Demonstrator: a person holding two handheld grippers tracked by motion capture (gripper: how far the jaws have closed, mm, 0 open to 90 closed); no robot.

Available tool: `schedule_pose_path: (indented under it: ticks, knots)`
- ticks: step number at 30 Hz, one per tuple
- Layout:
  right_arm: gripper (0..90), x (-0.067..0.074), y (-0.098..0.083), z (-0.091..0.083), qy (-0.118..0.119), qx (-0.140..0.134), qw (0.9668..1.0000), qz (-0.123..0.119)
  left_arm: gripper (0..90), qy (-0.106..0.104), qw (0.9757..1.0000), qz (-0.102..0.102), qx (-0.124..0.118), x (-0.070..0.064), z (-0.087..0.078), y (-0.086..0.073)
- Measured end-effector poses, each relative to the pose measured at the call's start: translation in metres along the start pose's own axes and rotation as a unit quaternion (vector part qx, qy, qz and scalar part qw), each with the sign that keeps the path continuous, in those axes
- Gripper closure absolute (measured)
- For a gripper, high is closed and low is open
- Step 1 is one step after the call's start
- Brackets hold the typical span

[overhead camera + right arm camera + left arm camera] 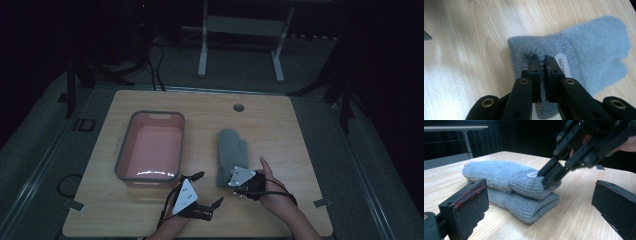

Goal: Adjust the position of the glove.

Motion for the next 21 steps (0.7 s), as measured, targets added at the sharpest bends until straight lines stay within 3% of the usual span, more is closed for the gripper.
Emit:
schedule_pose_path:
  ticks: [5, 9, 11, 16, 19, 21]
  knots:
    - [84.8, -0.009, 0.009, -0.014, -0.009, -0.006, 0.9998, 0.015, 1.2, 0.000, 1.0000, -0.002, -0.001, 0.000, 0.000, 0.000]
    - [84.3, -0.012, 0.017, -0.016, -0.003, -0.016, 0.9995, 0.026, 1.2, 0.000, 1.0000, -0.002, -0.002, 0.000, 0.000, 0.000]
    - [83.3, -0.011, 0.021, -0.013, 0.013, -0.018, 0.9989, 0.041, 1.2, 0.000, 1.0000, 0.000, 0.000, 0.000, 0.000, 0.000]
    - [81.5, -0.007, 0.022, 0.004, 0.050, -0.019, 0.9977, 0.043, 1.2, 0.000, 1.0000, -0.001, -0.001, 0.000, 0.000, 0.000]
    - [76.5, -0.006, 0.020, 0.009, 0.057, -0.021, 0.9972, 0.043, 1.2, 0.000, 1.0000, -0.001, 0.000, 0.000, 0.000, 0.000]
    - [67.4, -0.006, 0.021, 0.006, 0.061, -0.029, 0.9966, 0.048, 1.2, 0.000, 1.0000, -0.002, 0.001, 0.000, 0.000, 0.000]
Point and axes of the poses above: each handheld gripper's, and its own axes: z roughly forward along the jaws, y roughly out of its top, x roughly to its left, the point moved 1 cm from there along z, roughly forward along the jaws, and after that the axes turned 15 degrees about -z, right-handed, at the moved point
